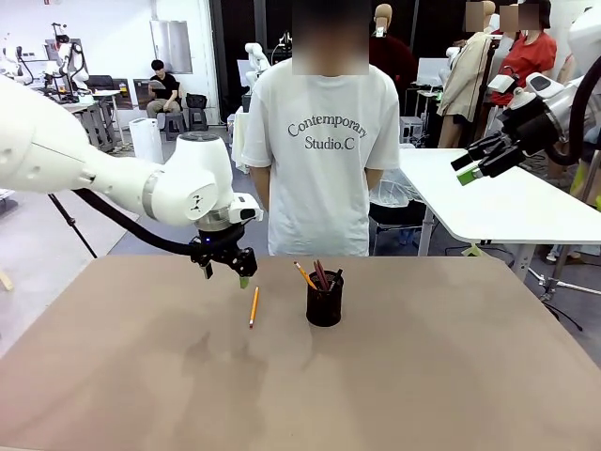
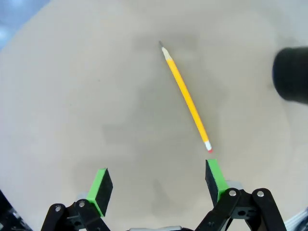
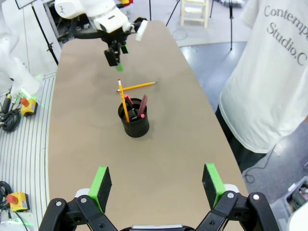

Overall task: Place the pens into the pen holder.
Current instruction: Pick up a writing instrument from the table and place it into the Pen holder.

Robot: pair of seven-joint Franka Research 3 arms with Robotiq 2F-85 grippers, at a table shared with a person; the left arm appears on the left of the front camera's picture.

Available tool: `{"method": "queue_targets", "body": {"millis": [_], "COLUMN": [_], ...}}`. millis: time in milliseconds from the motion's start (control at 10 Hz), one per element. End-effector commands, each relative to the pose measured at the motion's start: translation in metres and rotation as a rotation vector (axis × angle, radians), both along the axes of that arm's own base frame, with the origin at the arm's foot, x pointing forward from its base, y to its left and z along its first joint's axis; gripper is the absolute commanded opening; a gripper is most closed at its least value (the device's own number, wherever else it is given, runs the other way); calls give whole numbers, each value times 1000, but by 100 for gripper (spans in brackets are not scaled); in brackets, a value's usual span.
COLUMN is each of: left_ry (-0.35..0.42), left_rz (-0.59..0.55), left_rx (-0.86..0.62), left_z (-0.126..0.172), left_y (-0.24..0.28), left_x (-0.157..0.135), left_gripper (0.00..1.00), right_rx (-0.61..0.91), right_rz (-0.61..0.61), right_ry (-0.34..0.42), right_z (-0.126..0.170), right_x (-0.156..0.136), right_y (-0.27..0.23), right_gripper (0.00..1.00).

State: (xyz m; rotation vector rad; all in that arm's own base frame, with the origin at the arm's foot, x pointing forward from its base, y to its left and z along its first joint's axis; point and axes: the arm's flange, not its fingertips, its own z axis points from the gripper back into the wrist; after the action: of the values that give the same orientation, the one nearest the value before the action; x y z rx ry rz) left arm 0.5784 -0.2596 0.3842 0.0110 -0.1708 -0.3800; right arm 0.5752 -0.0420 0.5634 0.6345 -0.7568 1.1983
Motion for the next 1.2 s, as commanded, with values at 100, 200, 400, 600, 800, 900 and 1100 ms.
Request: {"method": "queue_targets", "body": {"millis": [100, 200, 400, 600, 800, 900, 1100], "left_ry": [75, 93, 79, 38, -10, -2, 40], "left_rz": [117, 135, 218, 254, 291, 280, 247], "left_rx": [37, 40, 62, 53, 71, 54, 40], "left_z": [-5, -10, -21, -32, -40, -44, -39], "left_y": [-34, -40, -48, -53, -53, -53, -52], "left_x": [29, 34, 43, 47, 55, 56, 50], "left_gripper": [100, 100, 100, 100, 100, 100, 100], "right_rx": [3, 3, 3, 3, 3, 3, 3], "right_rz": [-15, -15, -15, -15, -15, -15, -15], "right_ry": [5, 5, 5, 5, 5, 5, 5], "right_z": [3, 3, 3, 3, 3, 3, 3], "right_x": [0, 0, 0, 0, 0, 0, 0], "right_y": [2, 2, 2, 2, 2, 2, 2], "right_gripper": [100, 100, 100, 100, 100, 100, 100]}}
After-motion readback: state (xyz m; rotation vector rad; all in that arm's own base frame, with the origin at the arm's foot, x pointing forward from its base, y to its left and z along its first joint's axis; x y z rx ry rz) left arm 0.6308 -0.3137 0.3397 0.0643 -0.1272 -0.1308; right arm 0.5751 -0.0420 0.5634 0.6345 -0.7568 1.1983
